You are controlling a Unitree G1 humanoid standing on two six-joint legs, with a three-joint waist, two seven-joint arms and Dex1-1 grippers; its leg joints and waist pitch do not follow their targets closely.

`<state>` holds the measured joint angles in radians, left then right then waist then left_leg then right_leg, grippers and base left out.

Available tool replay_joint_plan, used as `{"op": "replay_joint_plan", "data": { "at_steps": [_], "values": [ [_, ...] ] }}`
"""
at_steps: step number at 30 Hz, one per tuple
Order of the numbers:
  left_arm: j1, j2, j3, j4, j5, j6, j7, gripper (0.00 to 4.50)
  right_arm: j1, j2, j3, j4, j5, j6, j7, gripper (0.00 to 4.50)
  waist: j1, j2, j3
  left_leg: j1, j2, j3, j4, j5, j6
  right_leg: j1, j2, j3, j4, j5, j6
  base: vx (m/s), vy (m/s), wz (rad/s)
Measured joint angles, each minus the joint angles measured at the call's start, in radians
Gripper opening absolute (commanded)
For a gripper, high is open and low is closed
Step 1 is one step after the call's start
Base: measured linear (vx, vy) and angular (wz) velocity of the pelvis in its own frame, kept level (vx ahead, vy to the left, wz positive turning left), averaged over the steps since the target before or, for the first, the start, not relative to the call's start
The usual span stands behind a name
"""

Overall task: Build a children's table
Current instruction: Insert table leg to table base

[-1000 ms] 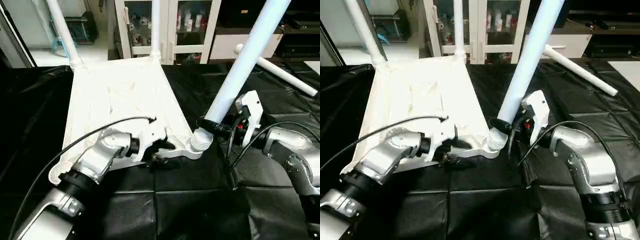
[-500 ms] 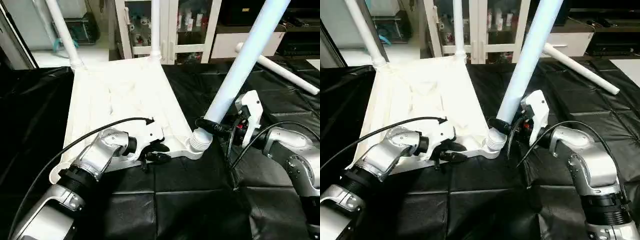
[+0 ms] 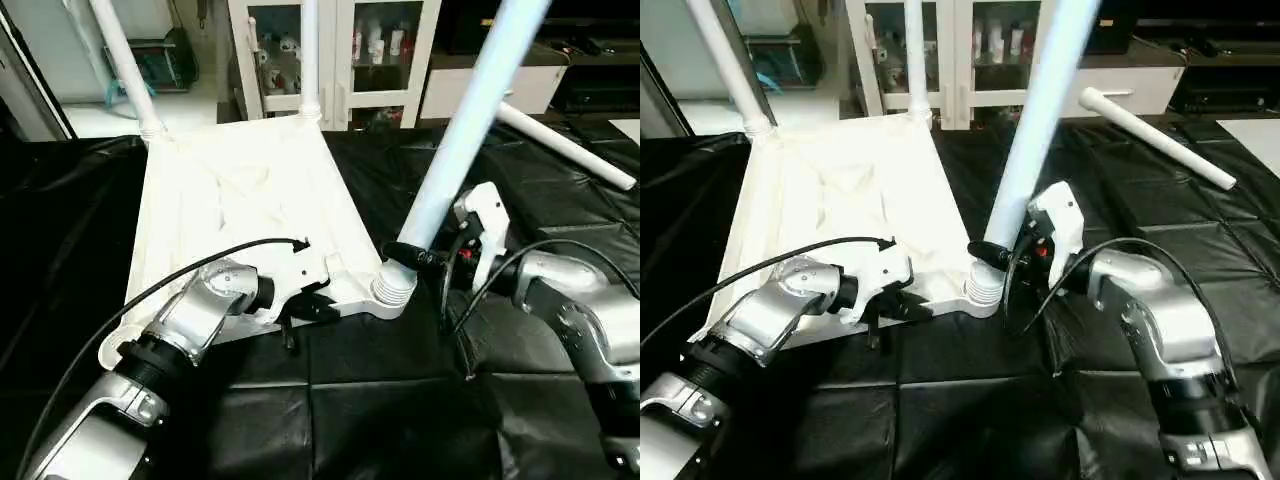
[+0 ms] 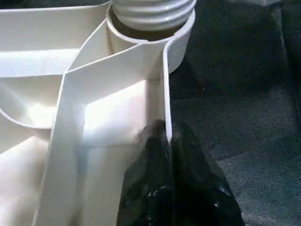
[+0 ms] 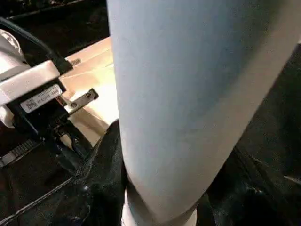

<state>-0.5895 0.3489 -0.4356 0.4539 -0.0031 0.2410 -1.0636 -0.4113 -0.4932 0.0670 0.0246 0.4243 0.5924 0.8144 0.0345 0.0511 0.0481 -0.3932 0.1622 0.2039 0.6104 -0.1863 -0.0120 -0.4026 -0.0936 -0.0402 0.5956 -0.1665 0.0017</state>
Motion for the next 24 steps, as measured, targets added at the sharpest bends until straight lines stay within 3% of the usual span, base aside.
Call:
{"op": "replay_joint_plan", "data": {
  "at_steps": [13,24],
  "values": [
    [0.011,0.006,0.007,-0.019,0.007,0.023,0.003,0.00,-0.104,0.010,0.060,0.161,-0.044,-0.049,0.085,1.82,-0.003,-0.006,0.000,0.002,0.000,0.000,0.000,0.000,0.000,0.002,0.000,0.000,0.000,0.000,0.000,0.000,0.000,0.00],
    [0.030,0.014,0.007,-0.057,0.011,0.049,0.003,0.00,-0.086,0.057,0.007,0.232,-0.010,-0.080,0.085,1.82,-0.004,-0.015,-0.005,0.003,0.000,0.000,0.000,0.000,0.000,0.002,0.000,0.000,0.000,-0.001,0.001,0.000,0.000,0.00]
  ]
}}
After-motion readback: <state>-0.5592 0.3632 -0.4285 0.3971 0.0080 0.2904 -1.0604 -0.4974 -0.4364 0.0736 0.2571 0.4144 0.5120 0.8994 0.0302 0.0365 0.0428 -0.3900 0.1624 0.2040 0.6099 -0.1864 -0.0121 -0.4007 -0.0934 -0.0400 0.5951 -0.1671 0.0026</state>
